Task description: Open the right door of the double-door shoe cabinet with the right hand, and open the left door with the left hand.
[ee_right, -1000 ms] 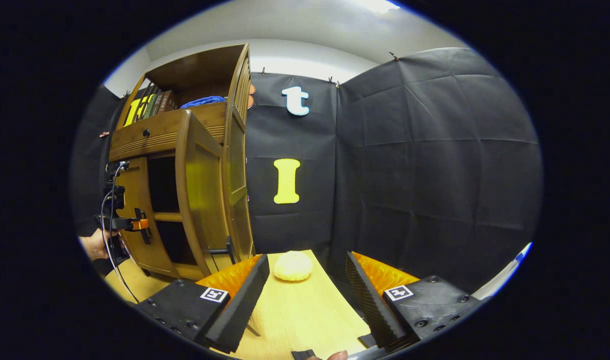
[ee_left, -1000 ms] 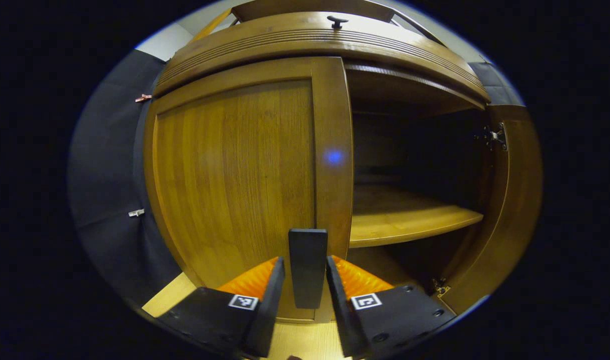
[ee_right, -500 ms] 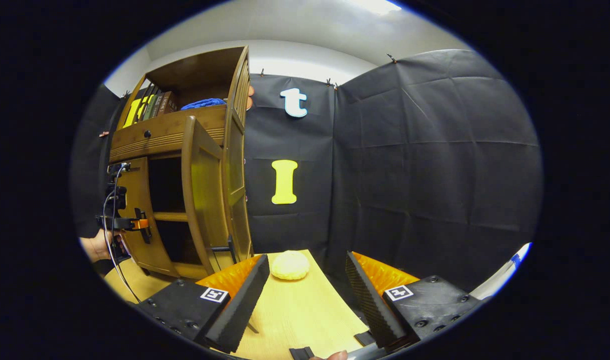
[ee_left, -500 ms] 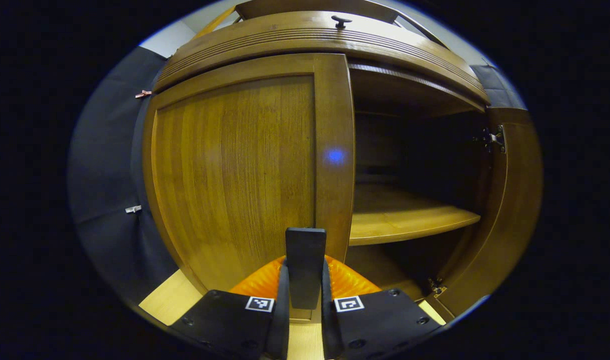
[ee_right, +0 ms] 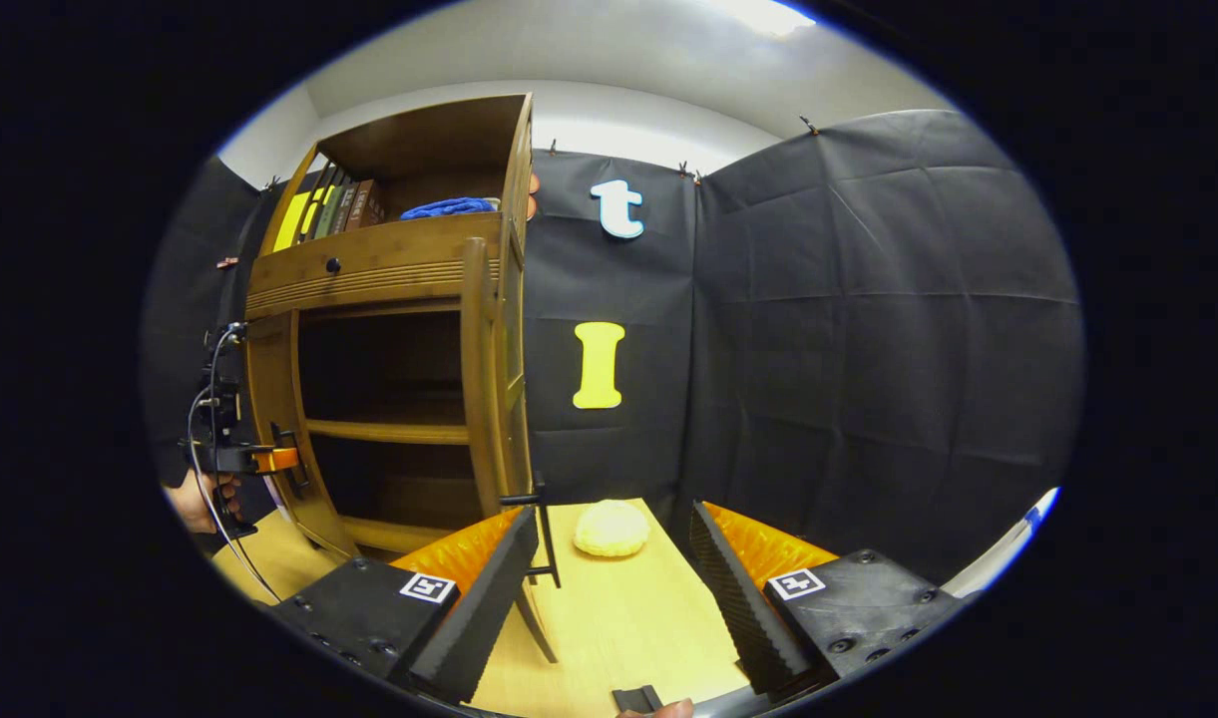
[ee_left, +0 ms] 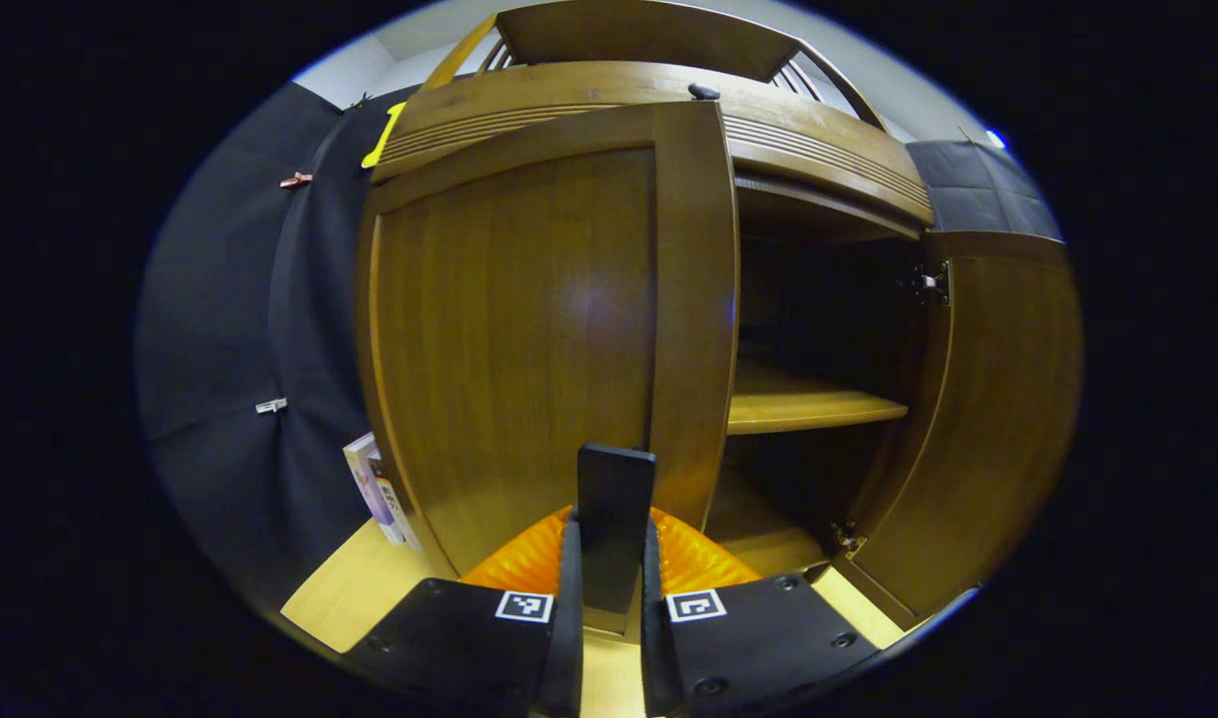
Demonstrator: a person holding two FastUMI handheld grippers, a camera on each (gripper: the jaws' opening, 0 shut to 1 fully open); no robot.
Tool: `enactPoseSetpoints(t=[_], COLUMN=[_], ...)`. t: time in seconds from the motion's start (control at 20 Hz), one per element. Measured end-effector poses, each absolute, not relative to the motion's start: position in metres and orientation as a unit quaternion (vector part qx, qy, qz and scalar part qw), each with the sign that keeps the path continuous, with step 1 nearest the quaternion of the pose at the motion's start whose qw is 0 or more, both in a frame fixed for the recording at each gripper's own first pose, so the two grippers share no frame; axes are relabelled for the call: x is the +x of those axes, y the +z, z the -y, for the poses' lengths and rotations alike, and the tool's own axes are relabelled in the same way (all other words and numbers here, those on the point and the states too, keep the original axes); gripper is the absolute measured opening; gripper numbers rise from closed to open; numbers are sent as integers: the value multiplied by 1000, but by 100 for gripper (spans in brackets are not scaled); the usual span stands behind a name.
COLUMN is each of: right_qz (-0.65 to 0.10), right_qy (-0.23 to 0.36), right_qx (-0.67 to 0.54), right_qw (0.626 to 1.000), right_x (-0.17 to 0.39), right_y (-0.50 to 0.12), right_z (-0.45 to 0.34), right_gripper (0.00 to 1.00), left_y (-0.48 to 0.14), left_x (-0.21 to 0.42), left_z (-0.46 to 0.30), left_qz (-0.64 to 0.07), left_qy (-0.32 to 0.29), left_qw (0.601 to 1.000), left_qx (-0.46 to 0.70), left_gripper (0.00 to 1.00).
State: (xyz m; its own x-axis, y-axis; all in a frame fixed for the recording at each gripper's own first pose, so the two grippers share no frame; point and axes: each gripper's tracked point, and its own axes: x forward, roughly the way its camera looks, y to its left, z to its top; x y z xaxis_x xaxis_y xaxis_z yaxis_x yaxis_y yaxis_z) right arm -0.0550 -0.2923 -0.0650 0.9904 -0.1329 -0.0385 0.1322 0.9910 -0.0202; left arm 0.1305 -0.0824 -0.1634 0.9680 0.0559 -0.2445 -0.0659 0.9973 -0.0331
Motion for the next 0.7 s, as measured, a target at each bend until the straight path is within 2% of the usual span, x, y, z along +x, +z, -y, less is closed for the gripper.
enactPoseSetpoints(t=[0.45, 0.5, 0.7], right_qz=[-8, -10, -6], right_qy=[-33, -30, -19], right_qx=[10, 12, 16], right_qw=[999, 999, 1000], right_x=[-48, -46, -44], right_y=[-60, -61, -62], right_z=[218, 210, 182], right_gripper=[98, 95, 98], left_y=[-165, -166, -163], left_x=[63, 58, 35], left_z=[41, 34, 10], left_qz=[-123, -123, -119], left_qy=[29, 31, 30], left_qw=[992, 992, 992], left_qx=[-21, -20, -20], left_gripper=[27, 27, 24])
